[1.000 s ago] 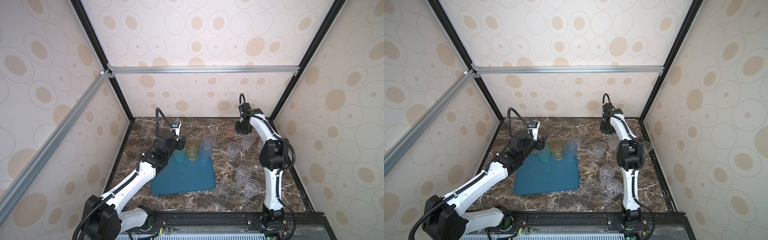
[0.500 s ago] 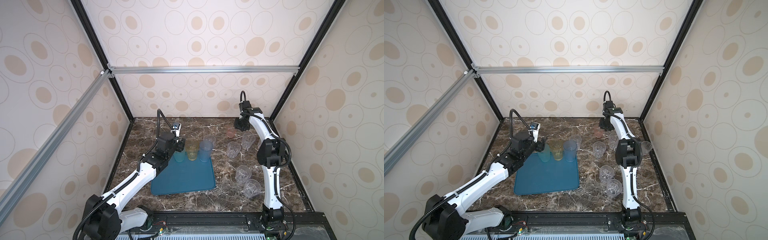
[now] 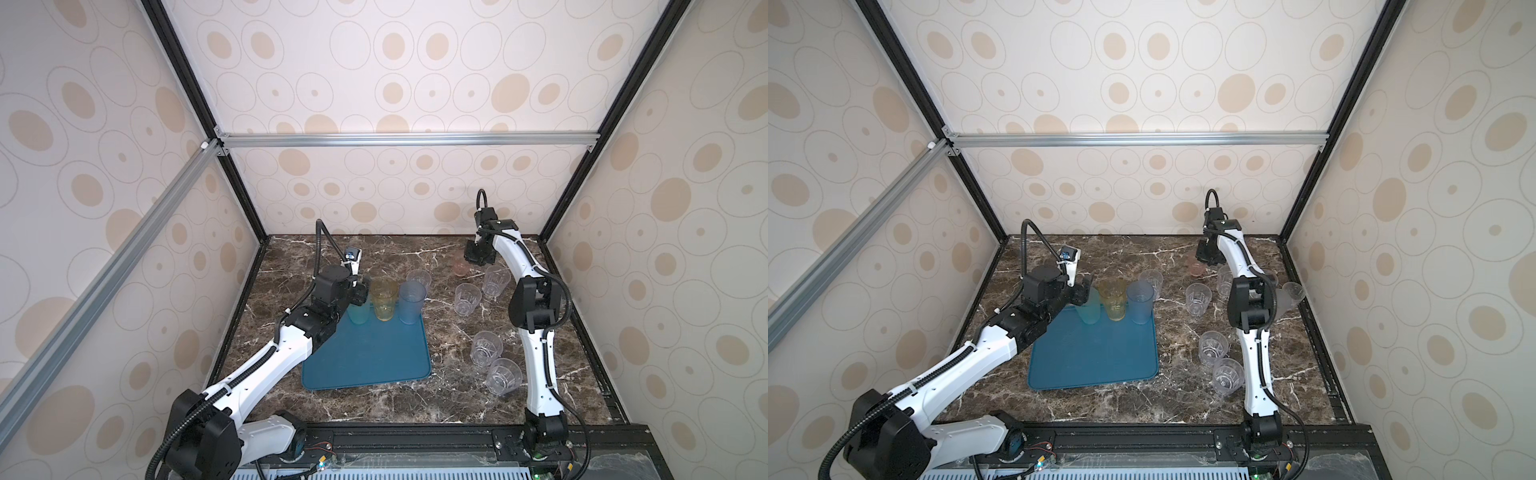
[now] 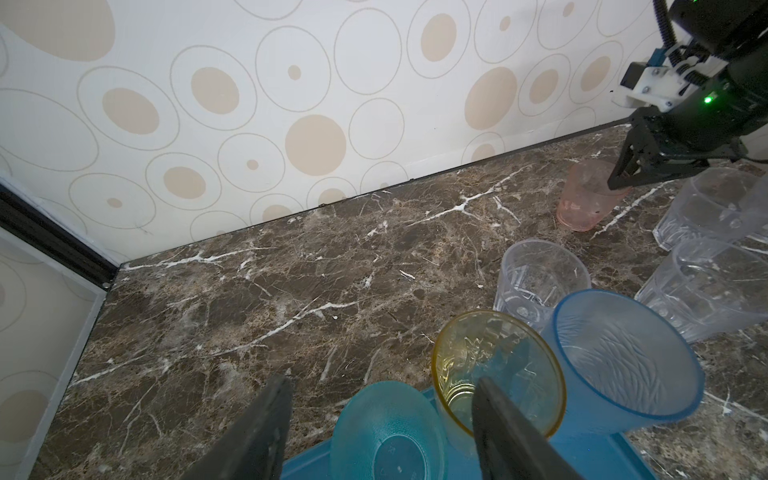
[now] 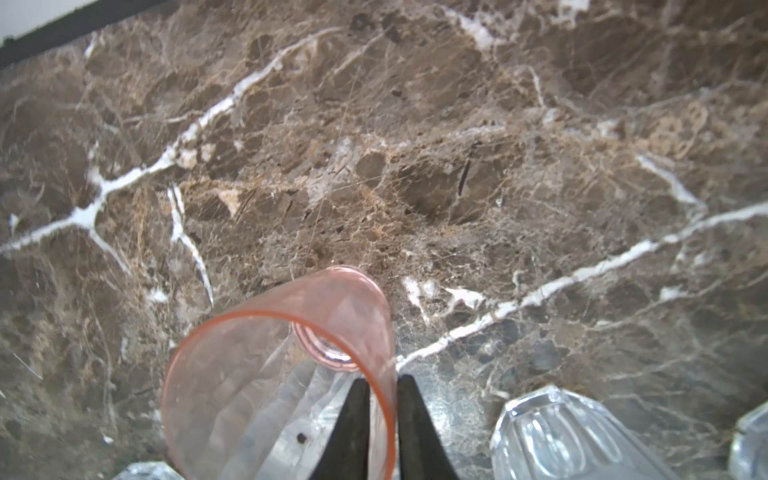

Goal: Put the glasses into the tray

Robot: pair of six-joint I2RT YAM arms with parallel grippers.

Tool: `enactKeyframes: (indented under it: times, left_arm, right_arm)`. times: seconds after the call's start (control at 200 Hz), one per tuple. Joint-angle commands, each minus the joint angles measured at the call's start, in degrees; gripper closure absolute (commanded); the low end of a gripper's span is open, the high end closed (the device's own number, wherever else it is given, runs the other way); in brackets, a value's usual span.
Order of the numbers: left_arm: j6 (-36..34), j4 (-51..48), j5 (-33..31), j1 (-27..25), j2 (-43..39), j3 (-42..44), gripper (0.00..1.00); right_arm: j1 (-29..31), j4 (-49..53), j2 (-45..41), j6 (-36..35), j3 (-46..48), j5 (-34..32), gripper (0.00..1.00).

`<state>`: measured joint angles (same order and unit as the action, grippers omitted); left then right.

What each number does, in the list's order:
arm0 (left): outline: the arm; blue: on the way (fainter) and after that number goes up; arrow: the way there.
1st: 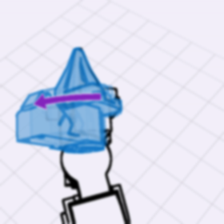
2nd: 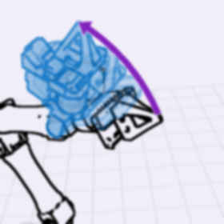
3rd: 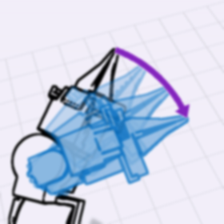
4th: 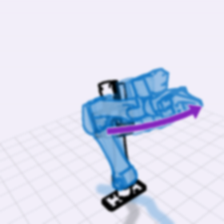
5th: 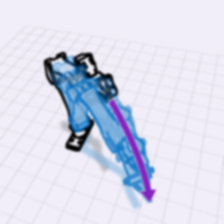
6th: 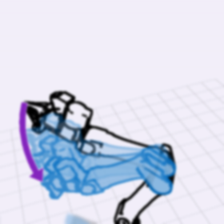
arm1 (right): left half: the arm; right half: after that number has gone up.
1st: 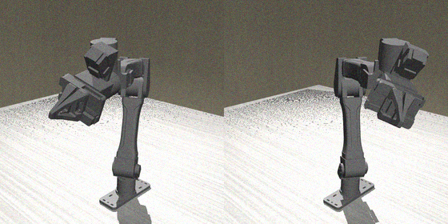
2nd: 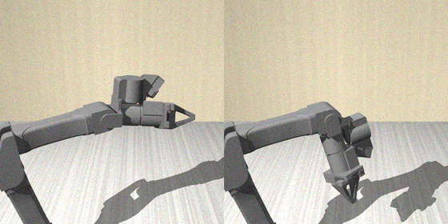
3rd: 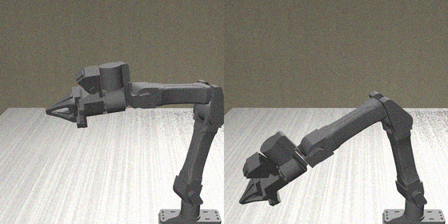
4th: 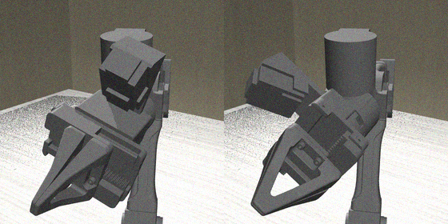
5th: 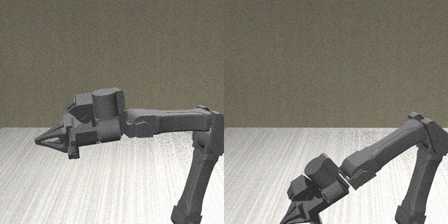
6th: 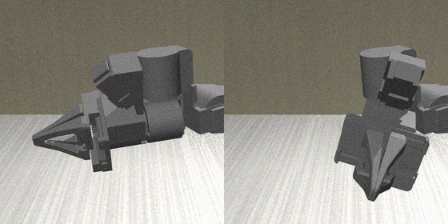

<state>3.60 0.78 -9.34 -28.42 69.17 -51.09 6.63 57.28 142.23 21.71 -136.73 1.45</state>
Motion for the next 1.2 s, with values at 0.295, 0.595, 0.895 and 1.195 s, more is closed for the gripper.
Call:
enactKeyframes:
  times: [0.295,0.595,0.895,1.195]
  left_arm:
    - [0.89,-1.02,-1.20,-0.66,-1.38,-0.95,0.31]
    - [1.24,-2.66,-3.71,-0.70,-2.03,-2.86,0.31]
    - [0.98,-16.58,-16.22,0.84,-0.61,-12.76,0.27]
    - [7.09,-29.05,-13.29,13.28,-5.83,-16.30,0.24]
  right_arm:
    - [0.02,2.68,-5.95,-0.75,-0.62,0.80,0.93]
    - [1.93,5.31,-16.28,-1.15,1.15,-0.11,0.94]
    - [12.71,8.03,-28.18,-2.20,-1.86,-4.61,0.93]
    - [30.92,7.21,-31.39,-1.43,-2.30,-5.91,0.94]
